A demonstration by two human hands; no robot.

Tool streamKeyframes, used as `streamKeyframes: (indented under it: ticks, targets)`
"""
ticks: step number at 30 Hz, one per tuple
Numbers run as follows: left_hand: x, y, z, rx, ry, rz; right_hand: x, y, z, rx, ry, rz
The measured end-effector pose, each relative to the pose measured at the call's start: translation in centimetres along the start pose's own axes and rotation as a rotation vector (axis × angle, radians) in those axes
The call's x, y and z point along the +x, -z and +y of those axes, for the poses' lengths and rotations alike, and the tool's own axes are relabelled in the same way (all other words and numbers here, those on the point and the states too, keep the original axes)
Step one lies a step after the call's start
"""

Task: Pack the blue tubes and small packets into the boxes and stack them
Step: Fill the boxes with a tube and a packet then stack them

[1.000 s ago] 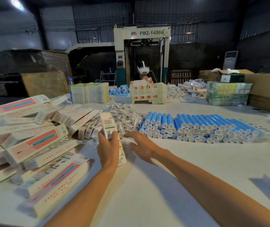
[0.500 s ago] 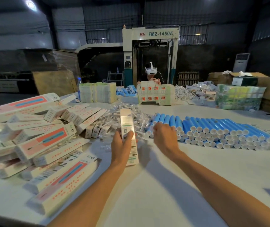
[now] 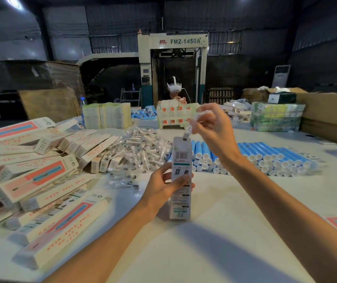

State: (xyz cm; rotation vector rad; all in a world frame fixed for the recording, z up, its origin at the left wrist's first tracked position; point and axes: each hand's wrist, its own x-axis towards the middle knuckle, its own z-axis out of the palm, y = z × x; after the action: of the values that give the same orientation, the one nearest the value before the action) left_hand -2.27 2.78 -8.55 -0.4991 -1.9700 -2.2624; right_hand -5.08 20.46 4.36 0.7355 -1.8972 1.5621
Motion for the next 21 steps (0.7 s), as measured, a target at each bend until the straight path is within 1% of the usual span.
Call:
streamKeyframes:
  ticks: [5, 8, 10, 11, 13, 15, 16, 18, 21]
  targets:
    - [-0.1, -0.5, -0.1, -0.010, 0.003, -0.008, -1.0, -0.4, 1.1, -0.097, -0.038, -0.175]
    - [-0.1, -0.6, 0.0, -0.015, -0.001, -0.009, -1.8, -0.9, 1.5, -0.230, 0.016, -0.245]
    - [-0.2, -0.7, 0.0, -0.006, -0.010, -0.008, -2.4, -0.9, 1.9, -0.345, 0.073, -0.265]
    - [-0.2, -0.8, 0.0, 0.000, -0.015, -0.006, -2.8, -0.8, 2.2, -0.361, 0.083, -0.263]
    - [-0.2, -0.9, 0.0, 0.011, -0.037, 0.007, -3.8, -0.6, 2.8, -0.303, 0.047, -0.209]
    - [-0.2, -1.1, 0.1, 0.029, -0.057, 0.040, -4.9, -0.4, 3.5, -0.195, -0.024, -0.137]
    - [-0.2, -1.1, 0.1, 0.056, -0.065, 0.053, -5.6, -0.3, 3.9, -0.129, -0.068, -0.130]
    - [-0.1, -1.0, 0.2, 0.125, -0.098, 0.062, -7.0, -0.3, 4.6, 0.002, -0.116, -0.189]
    - [-0.3, -1.0, 0.6, 0.119, -0.168, 0.043, -8.5, -0.4, 5.4, 0.086, -0.077, -0.242]
